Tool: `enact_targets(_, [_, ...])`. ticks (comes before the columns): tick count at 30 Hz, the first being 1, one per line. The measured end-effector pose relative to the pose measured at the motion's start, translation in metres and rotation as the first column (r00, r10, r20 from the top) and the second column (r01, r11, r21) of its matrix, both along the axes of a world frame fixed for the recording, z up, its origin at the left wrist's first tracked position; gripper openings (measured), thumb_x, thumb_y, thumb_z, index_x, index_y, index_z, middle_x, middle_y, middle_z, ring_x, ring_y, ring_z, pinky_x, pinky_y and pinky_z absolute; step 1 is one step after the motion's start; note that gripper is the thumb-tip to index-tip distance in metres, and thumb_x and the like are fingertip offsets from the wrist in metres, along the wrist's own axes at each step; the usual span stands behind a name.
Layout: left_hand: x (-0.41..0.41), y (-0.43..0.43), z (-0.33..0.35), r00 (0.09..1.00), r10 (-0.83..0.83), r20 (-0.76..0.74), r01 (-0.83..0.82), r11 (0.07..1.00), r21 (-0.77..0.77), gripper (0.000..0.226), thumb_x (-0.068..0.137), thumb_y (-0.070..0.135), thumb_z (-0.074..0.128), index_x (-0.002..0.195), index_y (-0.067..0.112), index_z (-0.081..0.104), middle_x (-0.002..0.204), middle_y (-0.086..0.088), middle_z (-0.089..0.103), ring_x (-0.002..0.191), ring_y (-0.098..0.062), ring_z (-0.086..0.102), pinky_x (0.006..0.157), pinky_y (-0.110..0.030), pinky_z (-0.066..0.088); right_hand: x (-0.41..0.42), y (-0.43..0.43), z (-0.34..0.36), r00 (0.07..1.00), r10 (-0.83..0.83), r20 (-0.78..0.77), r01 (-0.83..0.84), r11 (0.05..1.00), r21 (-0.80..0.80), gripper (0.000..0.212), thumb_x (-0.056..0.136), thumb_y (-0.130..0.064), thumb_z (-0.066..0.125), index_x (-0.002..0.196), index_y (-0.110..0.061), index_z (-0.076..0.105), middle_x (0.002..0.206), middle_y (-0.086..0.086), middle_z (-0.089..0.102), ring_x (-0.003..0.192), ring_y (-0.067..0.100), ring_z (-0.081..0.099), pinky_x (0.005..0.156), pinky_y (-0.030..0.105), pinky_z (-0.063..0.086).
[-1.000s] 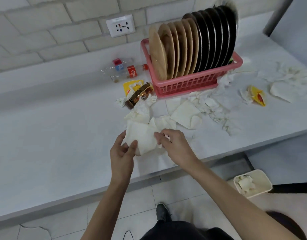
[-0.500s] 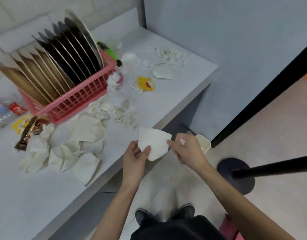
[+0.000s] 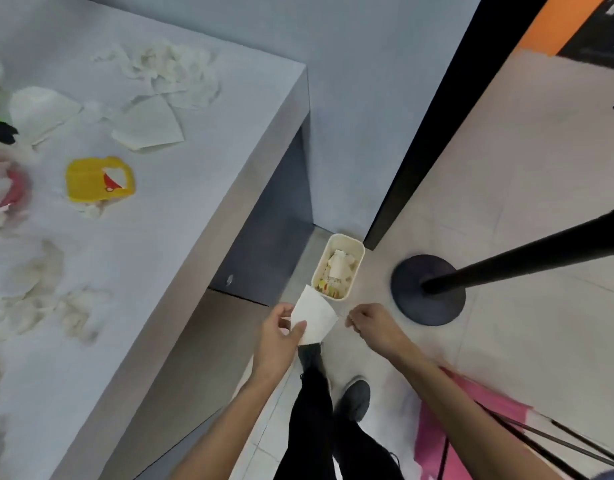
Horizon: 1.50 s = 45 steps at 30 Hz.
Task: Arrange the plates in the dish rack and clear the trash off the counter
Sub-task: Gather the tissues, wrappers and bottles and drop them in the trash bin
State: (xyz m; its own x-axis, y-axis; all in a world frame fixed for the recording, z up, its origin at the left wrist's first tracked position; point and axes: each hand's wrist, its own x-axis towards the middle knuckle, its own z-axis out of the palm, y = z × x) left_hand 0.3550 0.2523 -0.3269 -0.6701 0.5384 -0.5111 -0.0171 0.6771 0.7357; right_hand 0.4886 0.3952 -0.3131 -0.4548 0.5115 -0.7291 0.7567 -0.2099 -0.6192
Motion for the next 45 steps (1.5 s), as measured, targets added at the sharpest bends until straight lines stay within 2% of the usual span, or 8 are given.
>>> enact_targets(4, [-0.02,0.039,-0.081,0.992,-0.122,-0.04,0.118,0.989,-0.09,0.02,0.088,0.008,0.07,0.093,0.022,0.057,0.096,0.005,0.065,0.083,-0.006,0.06,0.06,-0.009,0.047,-0.003,0.015,-0.078,0.998,-0.013,0.064,0.011,0.999,0.039,0.034,0.093,-0.003,0.048,0.07,-0.021,0.065,0.07,-0.015,0.055,0.065,0.0,0.049,0.055,0.008,0.036])
enact_targets(8, [-0.036,0.083,-0.177,0.98,-0.199,-0.007,0.195,0.968,-0.161,0.015,0.088,0.01,0.068,0.097,0.018,0.058,0.099,0.004,0.064,0.079,-0.009,0.062,0.06,-0.025,0.056,-0.015,0.032,-0.163,0.988,-0.142,0.059,0.141,0.99,0.018,0.019,0.093,-0.011,0.059,0.079,-0.019,0.069,0.078,-0.007,0.065,0.067,0.004,0.054,0.055,0.009,0.038])
enact_targets(14, [-0.059,0.142,-0.303,0.913,-0.391,-0.117,0.355,0.903,-0.242,0.016,0.086,0.013,0.068,0.1,0.012,0.063,0.098,-0.001,0.069,0.085,-0.022,0.066,0.069,-0.03,0.054,-0.022,0.064,-0.276,0.981,-0.189,0.052,0.187,0.982,0.028,0.031,0.091,-0.004,0.054,0.075,-0.024,0.071,0.08,-0.011,0.069,0.073,0.01,0.061,0.066,0.024,0.045])
enact_targets(19, [-0.087,0.195,-0.378,0.629,-0.731,-0.265,0.606,0.675,-0.422,0.026,0.092,0.017,0.059,0.117,0.021,0.061,0.109,-0.008,0.063,0.093,-0.031,0.062,0.076,-0.035,0.05,-0.021,0.079,-0.35,0.972,-0.225,0.064,0.226,0.974,-0.008,0.03,0.091,-0.003,0.055,0.075,-0.021,0.072,0.071,-0.011,0.065,0.066,0.006,0.056,0.062,0.021,0.042])
enact_targets(28, [-0.074,0.238,-0.47,0.108,-0.99,-0.092,0.776,0.142,-0.615,0.047,0.091,-0.001,0.05,0.132,0.021,0.053,0.119,-0.01,0.055,0.083,-0.026,0.054,0.063,-0.031,0.043,-0.04,0.126,-0.425,0.988,-0.148,0.037,0.147,0.988,0.038,0.018,0.085,-0.007,0.065,0.076,-0.017,0.075,0.08,0.001,0.072,0.072,0.01,0.061,0.061,0.014,0.042])
enact_targets(35, [-0.063,0.236,-0.523,0.234,-0.972,-0.031,0.774,0.206,-0.598,0.046,0.1,0.008,0.045,0.145,0.019,0.043,0.131,-0.012,0.053,0.117,-0.029,0.054,0.076,-0.032,0.042,-0.064,0.184,-0.444,1.0,0.021,0.016,-0.024,0.975,0.221,0.008,0.084,-0.009,0.068,0.08,-0.013,0.074,0.076,-0.004,0.067,0.071,0.01,0.058,0.063,0.018,0.044])
enact_targets(39, [-0.057,0.223,-0.543,0.31,-0.941,-0.137,0.795,0.336,-0.506,0.062,0.093,0.007,0.054,0.151,0.007,0.029,0.156,-0.014,0.032,0.145,-0.027,0.028,0.115,-0.036,0.031,-0.078,0.195,-0.457,0.944,0.306,0.126,-0.33,0.843,0.426,0.002,0.084,-0.013,0.069,0.084,-0.015,0.07,0.088,0.0,0.062,0.082,0.017,0.052,0.068,0.023,0.033])
enact_targets(45, [-0.054,0.208,-0.533,0.729,-0.684,-0.036,0.662,0.717,-0.218,0.047,0.092,-0.002,0.052,0.136,0.011,0.058,0.142,-0.007,0.056,0.132,-0.024,0.05,0.109,-0.026,0.038,-0.116,0.212,-0.487,0.805,0.542,0.24,-0.58,0.638,0.507,0.008,0.086,-0.009,0.059,0.089,-0.011,0.067,0.092,0.003,0.049,0.084,0.024,0.054,0.074,0.029,0.042])
